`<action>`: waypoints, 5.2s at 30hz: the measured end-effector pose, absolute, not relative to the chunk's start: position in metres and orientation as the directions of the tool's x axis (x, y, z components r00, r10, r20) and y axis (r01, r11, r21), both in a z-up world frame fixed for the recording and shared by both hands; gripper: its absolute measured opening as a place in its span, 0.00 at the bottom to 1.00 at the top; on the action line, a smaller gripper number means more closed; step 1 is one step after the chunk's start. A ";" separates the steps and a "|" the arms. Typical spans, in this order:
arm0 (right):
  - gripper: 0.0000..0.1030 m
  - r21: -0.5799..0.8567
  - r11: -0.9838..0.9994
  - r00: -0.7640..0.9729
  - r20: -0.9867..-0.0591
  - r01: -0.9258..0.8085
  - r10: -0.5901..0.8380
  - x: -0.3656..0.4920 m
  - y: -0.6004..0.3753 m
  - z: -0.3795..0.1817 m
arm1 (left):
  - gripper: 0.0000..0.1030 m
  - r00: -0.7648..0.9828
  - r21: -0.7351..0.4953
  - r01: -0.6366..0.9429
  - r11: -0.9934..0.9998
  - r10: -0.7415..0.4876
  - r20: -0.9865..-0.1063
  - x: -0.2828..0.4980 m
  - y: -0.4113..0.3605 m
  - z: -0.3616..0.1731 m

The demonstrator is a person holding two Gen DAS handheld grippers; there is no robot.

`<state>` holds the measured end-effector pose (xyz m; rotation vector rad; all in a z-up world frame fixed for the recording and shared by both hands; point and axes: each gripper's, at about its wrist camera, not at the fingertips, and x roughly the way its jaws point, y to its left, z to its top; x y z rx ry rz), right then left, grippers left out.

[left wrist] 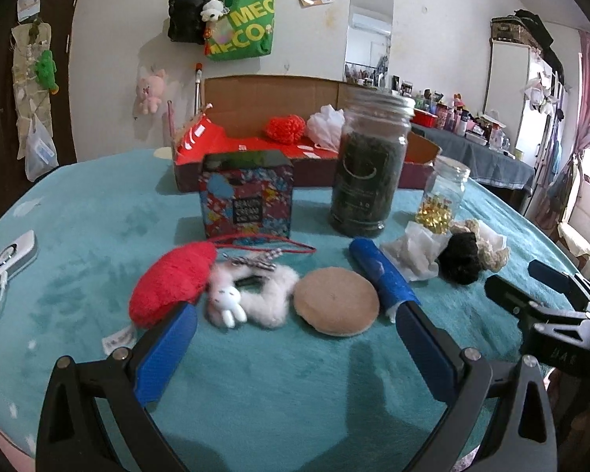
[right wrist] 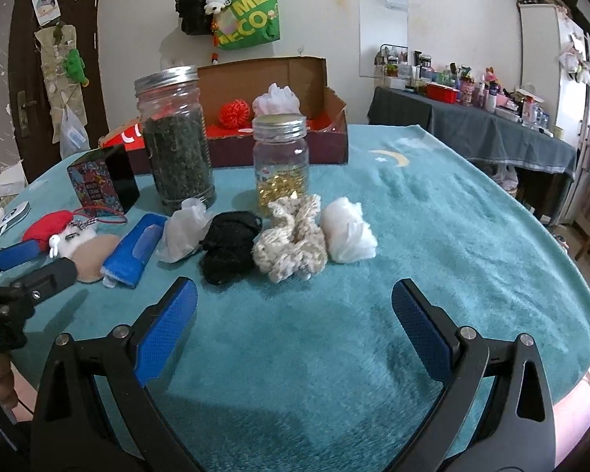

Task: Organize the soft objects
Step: 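Withdraw both tools from the box back toward the remaining items, then grasp the red knitted pouch with the left tool while the right tool grasps the white cloth, then carry the red pouch and white cloth over the box and lower them inside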

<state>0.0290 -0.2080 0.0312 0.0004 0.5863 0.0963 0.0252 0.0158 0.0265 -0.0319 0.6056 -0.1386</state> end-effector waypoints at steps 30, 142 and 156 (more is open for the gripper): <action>0.55 0.162 0.982 0.725 -0.665 -0.094 0.179 0.096 -0.277 0.043 | 0.62 0.719 -0.074 0.130 0.989 -0.146 -0.680 0.078 0.101 0.029; 0.13 0.352 0.842 0.536 -0.654 -0.409 0.534 0.215 -0.289 0.080 | 0.37 0.631 -0.071 0.483 0.873 -0.403 -0.663 0.209 0.137 0.085; 0.14 0.291 0.847 0.551 -0.657 -0.446 0.515 0.284 -0.241 0.126 | 0.37 0.625 -0.146 0.394 0.907 -0.381 -0.682 0.276 0.095 0.122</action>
